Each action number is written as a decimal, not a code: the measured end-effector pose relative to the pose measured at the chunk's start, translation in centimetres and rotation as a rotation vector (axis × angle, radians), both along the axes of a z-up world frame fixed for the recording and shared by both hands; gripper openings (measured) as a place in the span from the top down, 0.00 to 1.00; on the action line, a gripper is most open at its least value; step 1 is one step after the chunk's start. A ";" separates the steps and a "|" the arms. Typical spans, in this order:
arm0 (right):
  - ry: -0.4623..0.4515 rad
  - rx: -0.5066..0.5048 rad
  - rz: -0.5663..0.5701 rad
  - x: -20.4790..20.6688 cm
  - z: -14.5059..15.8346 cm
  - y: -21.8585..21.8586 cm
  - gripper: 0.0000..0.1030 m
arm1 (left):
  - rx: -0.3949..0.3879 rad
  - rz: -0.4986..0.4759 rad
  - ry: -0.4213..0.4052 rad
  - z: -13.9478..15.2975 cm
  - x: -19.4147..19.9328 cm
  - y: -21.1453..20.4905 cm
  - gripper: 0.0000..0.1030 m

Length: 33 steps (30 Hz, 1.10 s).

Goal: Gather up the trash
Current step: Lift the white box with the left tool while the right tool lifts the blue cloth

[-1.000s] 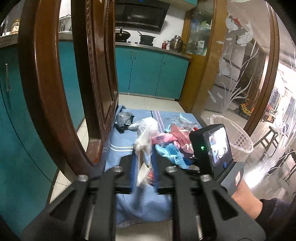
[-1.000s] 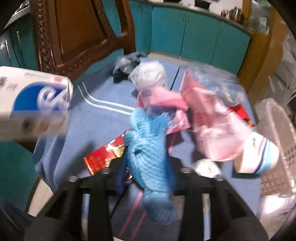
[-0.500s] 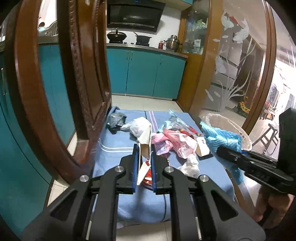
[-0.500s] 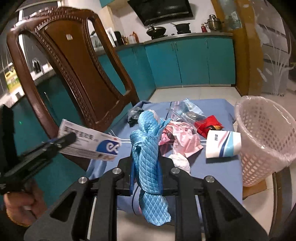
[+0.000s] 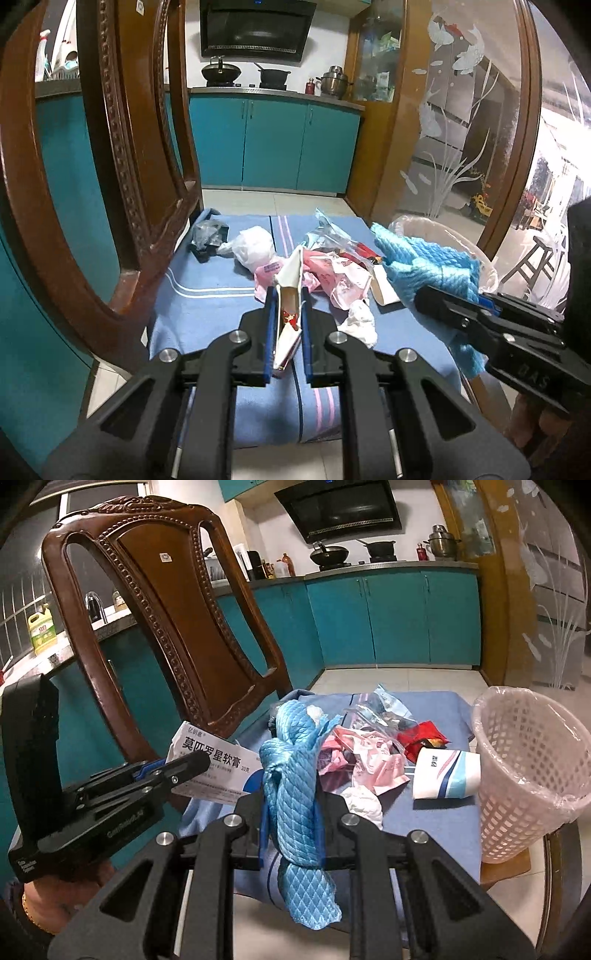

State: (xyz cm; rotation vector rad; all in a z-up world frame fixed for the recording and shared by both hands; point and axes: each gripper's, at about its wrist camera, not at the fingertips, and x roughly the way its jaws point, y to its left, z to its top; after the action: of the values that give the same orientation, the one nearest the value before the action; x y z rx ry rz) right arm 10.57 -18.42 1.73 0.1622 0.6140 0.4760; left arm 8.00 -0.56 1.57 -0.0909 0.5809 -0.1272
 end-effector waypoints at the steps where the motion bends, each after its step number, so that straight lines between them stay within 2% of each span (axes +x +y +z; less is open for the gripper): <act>1: 0.002 -0.002 -0.007 0.1 -0.1 -0.1 0.81 | -0.001 0.003 0.004 -0.2 0.2 0.0 0.88; 8: 0.003 -0.021 -0.043 0.2 -0.1 -0.3 0.81 | 0.002 -0.006 0.007 -0.2 0.2 -0.1 0.88; 33: 0.019 -0.057 -0.033 0.8 -0.7 0.9 0.81 | 0.007 0.002 0.005 0.2 -0.6 0.6 0.88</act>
State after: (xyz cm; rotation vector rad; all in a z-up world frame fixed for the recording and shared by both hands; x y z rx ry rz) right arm 11.32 -17.53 1.02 0.1230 0.6422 0.4253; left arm 7.43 0.08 1.79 -0.0845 0.5860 -0.1231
